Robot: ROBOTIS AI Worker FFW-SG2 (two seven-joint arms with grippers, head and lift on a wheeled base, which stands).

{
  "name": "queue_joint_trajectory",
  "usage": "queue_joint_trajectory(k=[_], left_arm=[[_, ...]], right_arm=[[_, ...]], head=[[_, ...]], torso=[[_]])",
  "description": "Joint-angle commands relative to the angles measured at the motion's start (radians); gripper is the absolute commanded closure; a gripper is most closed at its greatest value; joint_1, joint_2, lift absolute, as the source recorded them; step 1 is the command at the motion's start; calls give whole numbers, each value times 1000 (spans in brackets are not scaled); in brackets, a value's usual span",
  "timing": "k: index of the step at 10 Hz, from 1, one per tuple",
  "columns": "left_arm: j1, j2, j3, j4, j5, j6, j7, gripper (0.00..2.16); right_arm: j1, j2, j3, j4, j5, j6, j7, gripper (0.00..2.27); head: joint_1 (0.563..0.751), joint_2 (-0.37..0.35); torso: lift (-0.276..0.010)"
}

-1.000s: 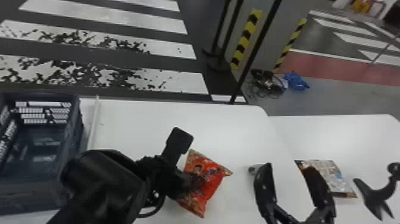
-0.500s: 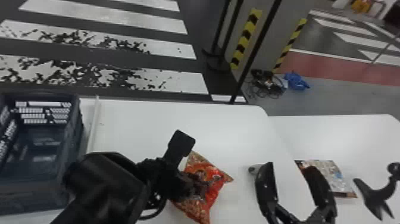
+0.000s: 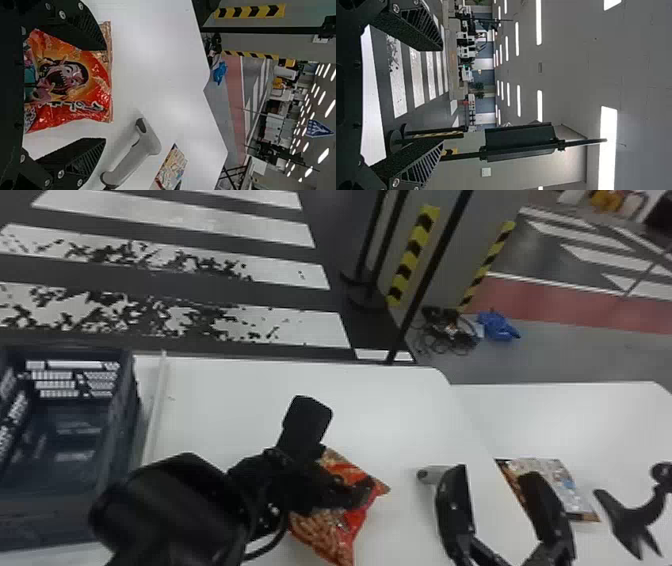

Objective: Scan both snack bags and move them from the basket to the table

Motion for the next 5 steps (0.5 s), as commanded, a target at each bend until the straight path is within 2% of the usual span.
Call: queue_joint_trajectory(k=[1,2,3,5], left_arm=[[41,-3,40,-77,-34,7,26,53],[79,-3,69,-147,-62,4,59,53],[128,9,117,-221,-83,11,79,53],[249,91,247,-380,-80,14,88,53]], right_arm=[[5,-1,8,-4,0,4,0,113],[8,-1,11,-6,0,1,0,113],[8,-3,11,-6,0,1,0,113],[7,-4,12,-6,-8,38,2,113]], head=[[695,-350],[695,-350],[695,-350],[695,-350]], torso=[[-98],[-98],[-98],[-98]])
